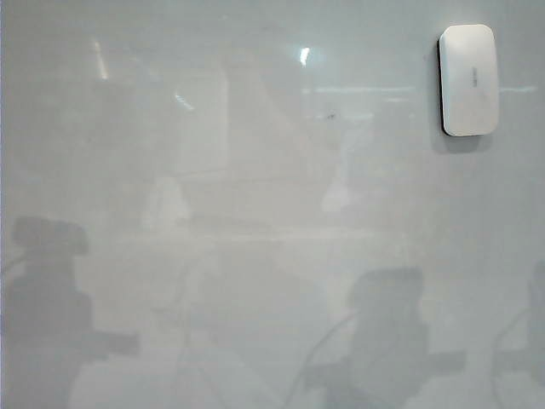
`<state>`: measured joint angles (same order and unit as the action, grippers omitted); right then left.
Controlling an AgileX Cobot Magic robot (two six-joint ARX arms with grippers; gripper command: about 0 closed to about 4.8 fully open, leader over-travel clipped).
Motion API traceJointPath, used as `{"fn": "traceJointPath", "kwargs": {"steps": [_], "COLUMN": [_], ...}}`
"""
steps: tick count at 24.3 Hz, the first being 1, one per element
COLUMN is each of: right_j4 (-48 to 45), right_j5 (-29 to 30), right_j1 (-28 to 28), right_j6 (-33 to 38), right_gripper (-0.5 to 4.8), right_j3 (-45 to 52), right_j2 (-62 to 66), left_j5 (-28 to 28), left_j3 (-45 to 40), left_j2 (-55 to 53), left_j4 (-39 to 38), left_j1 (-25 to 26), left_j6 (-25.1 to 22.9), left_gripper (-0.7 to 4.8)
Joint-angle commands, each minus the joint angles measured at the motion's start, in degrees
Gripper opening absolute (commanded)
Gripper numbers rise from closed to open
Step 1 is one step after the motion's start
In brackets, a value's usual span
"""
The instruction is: Grab the whiteboard eraser that is attached to the surface of the whiteboard and use it to clean the writing on the whiteboard.
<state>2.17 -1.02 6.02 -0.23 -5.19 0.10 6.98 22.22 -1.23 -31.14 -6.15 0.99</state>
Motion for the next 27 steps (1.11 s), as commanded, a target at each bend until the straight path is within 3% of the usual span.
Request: {"fn": "traceJointPath", "kwargs": {"steps": [1, 9, 27], "right_j4": [-0.7, 10.1, 9.6], "right_j5": [0.2, -0.6, 0.8], "right_j1": [-2.0, -2.0, -2.0], "right_j6": [0.3, 0.3, 0.8], "right_gripper": [0.76, 0.76, 0.76], "right_j3": [3.4, 4.3, 4.2], "right_j2": [-0.1, -0.1, 0.0], "left_j5": [0.1, 0.1, 0.1], "left_j3": [0.2, 0.2, 0.2], "left_j2": [-0.1, -0.1, -0.1], "left_j4": [0.3, 0.3, 0.3], "left_j1": [0.0, 0.0, 0.0], "left_j6": [-0.1, -0.1, -0.1], "left_gripper": [-0.05, -0.05, -0.04]}}
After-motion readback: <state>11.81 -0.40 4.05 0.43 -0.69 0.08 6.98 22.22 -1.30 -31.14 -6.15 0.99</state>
